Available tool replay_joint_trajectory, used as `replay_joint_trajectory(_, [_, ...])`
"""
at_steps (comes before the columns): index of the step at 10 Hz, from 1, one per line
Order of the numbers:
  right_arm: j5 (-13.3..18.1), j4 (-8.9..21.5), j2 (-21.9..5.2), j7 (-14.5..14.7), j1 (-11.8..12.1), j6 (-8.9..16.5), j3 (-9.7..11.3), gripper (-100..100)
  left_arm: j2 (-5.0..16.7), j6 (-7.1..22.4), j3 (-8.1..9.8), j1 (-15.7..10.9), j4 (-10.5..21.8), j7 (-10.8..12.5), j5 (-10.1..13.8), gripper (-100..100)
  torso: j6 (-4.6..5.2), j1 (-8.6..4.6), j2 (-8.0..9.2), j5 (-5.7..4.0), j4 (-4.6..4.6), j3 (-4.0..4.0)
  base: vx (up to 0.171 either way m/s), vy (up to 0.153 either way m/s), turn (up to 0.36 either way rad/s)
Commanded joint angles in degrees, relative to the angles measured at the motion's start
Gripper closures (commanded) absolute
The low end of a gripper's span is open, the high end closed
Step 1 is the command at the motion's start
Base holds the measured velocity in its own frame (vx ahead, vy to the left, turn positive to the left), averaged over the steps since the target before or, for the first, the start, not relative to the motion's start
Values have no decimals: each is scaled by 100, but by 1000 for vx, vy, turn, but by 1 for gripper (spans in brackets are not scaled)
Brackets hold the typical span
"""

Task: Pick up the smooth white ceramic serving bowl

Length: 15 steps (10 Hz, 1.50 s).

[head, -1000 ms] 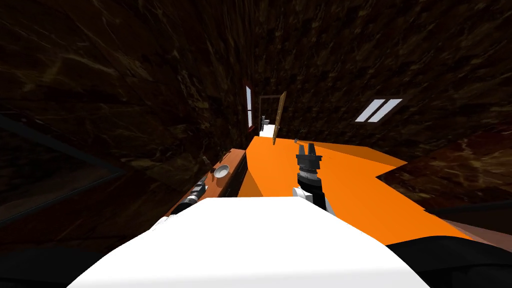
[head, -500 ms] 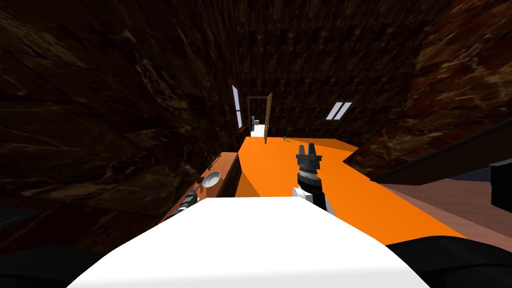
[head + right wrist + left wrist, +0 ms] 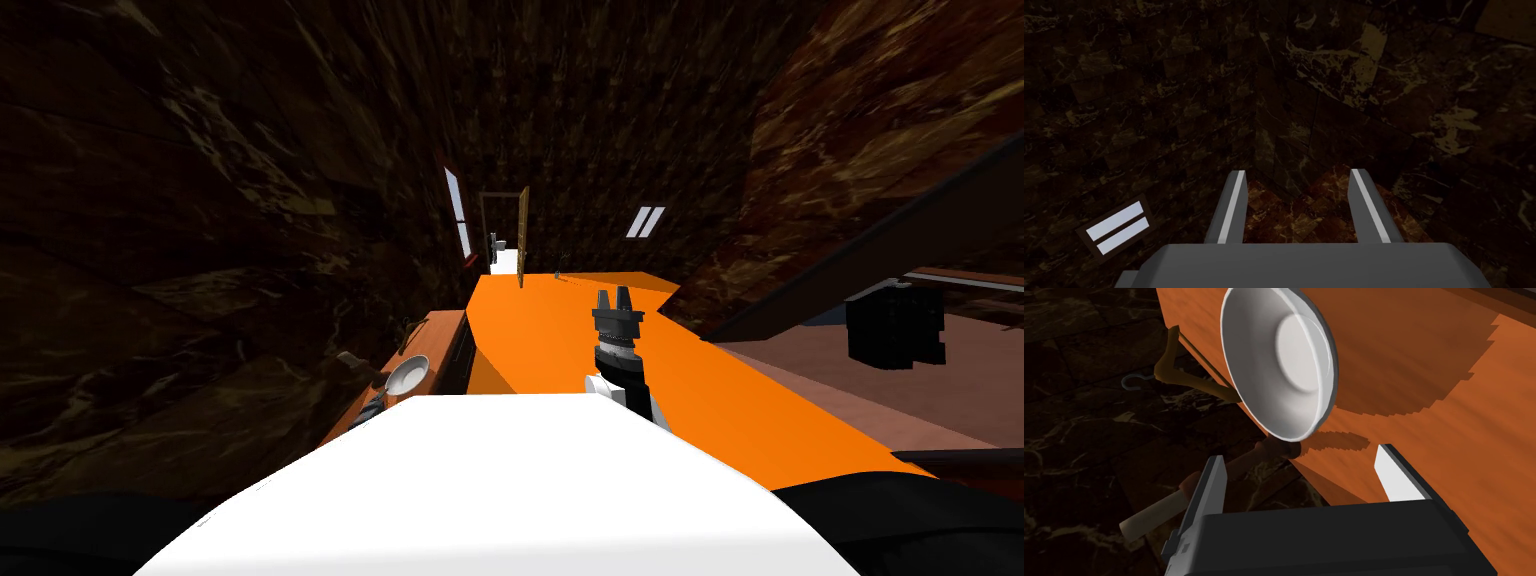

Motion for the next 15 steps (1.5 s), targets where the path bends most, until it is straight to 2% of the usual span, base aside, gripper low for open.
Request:
replay_joint_trajectory(1, [0, 0, 0, 0, 0, 0, 0, 0, 65, 11, 6, 32, 153, 192, 15, -100, 0, 0, 0, 0, 0, 0, 63, 25, -93])
replay_joint_trajectory(2, [0, 0, 0, 0, 1, 0, -1, 0, 65, 62, 1, 73, 317, 367, -3, -100, -7, -4, 0, -1, -1, -1, 85, 12, -147])
replay_joint_trajectory(3, [0, 0, 0, 0, 1, 0, 0, 0, 65, 62, 1, 73, 317, 367, -3, -100, -3, -7, -6, -2, -2, -4, 62, 18, -111])
replay_joint_trajectory(4, [0, 0, 0, 0, 1, 0, -1, 0, 59, 110, -10, 112, 460, 528, -20, -100, -6, -8, -2, -2, -1, -2, 49, 20, -205])
replay_joint_trajectory(5, [0, 0, 0, 0, 1, 0, 0, 0, 59, 110, -10, 112, 472, 528, -20, -100, -4, -7, 3, -1, 0, 1, 43, 27, -102])
replay_joint_trajectory(9, [0, 0, 0, 0, 2, 0, -1, 0, -37, 264, -121, 243, 978, 1002, -67, -100, -6, 2, -17, 0, -4, -10, 95, 42, -201])
replay_joint_trajectory(12, [0, 0, 0, 0, 2, 0, -1, 0, -125, 318, -216, 283, 1148, 1116, -77, -100, -8, -13, -7, -2, -3, -6, 73, 20, -70])
replay_joint_trajectory(14, [0, 0, 0, 0, 1, 0, -1, 0, -134, 340, -207, 305, 1089, 1102, -83, -100, -8, -19, 7, -4, 0, 3, 20, 3, -14])
replay_joint_trajectory(15, [0, 0, 0, 0, 1, 0, -1, 0, -133, 333, -208, 298, 1103, 1106, -82, 0, -8, -20, 14, -5, 2, 7, 0, 0, 0])
